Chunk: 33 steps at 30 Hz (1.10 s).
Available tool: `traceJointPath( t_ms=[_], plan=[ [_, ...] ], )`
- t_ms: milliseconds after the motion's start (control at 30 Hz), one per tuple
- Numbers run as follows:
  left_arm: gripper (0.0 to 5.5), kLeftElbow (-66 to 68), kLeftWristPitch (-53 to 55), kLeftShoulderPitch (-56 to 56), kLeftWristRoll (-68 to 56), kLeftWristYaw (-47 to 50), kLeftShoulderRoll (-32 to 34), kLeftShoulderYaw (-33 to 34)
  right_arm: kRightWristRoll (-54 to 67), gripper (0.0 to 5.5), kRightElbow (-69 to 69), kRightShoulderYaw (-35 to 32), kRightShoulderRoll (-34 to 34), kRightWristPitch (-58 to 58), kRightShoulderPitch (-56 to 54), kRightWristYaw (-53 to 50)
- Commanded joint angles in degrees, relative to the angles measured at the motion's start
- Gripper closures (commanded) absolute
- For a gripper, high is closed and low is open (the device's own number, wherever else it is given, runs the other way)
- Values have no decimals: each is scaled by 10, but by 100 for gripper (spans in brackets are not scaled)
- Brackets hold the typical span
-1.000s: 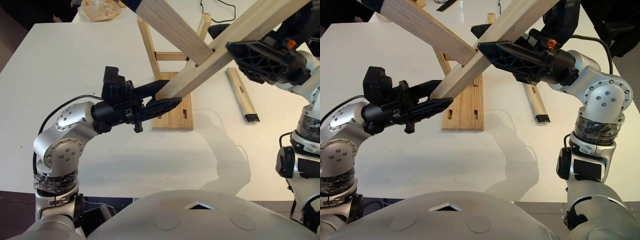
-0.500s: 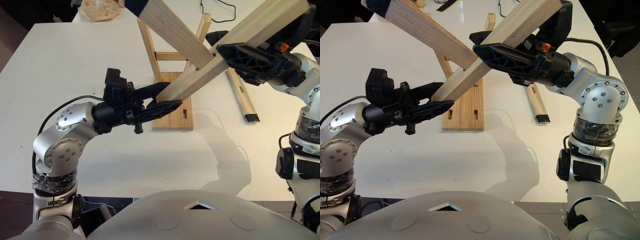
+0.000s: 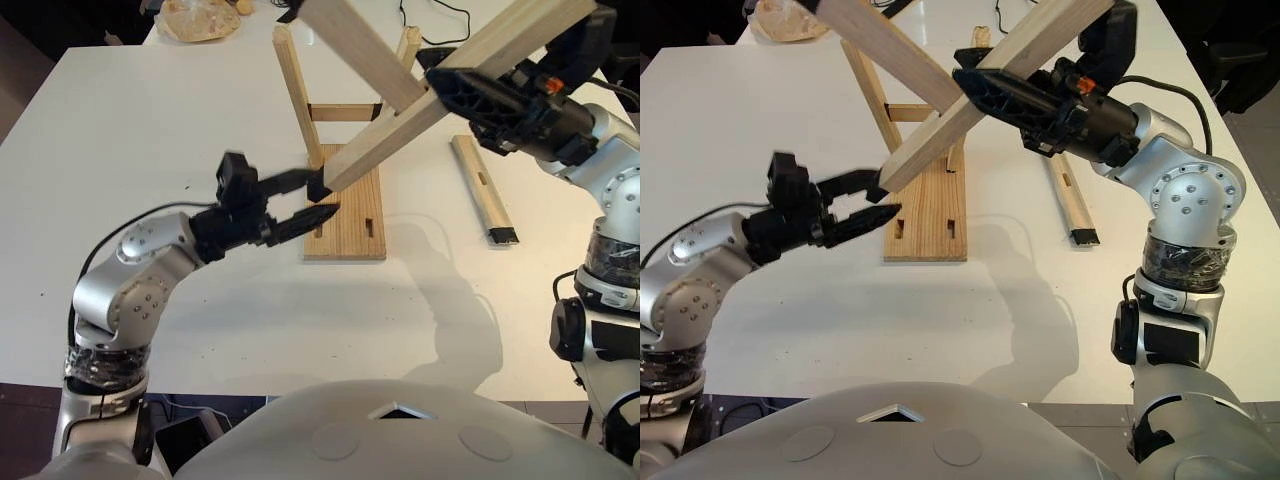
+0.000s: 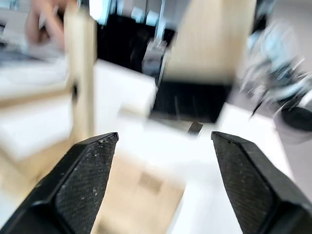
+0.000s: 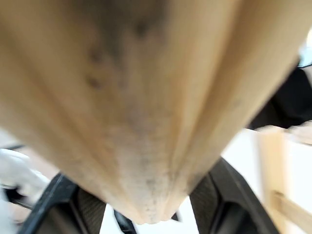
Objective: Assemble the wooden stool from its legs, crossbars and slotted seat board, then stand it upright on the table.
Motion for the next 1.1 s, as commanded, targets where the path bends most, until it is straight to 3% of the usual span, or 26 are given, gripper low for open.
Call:
traceJointPath(
  t_ms=[33,233,367,533,1100],
  plan=[
    [197,68,-37,35,42,34,-29,23,-98,345,53,25,-6,-75,-4,12],
    [197,106,-72,0,61,127,-95,73,-244,345,83,108,-55,-186,32,122],
    [197,144,-61,-57,21,215,-144,132,-253,345,104,121,-67,-192,40,188],
    [197,168,-57,-82,1,246,-165,166,-257,345,107,128,-74,-189,53,229],
    [197,156,-48,-82,15,237,-170,149,-293,345,158,141,-68,-211,30,231]
  ],
)
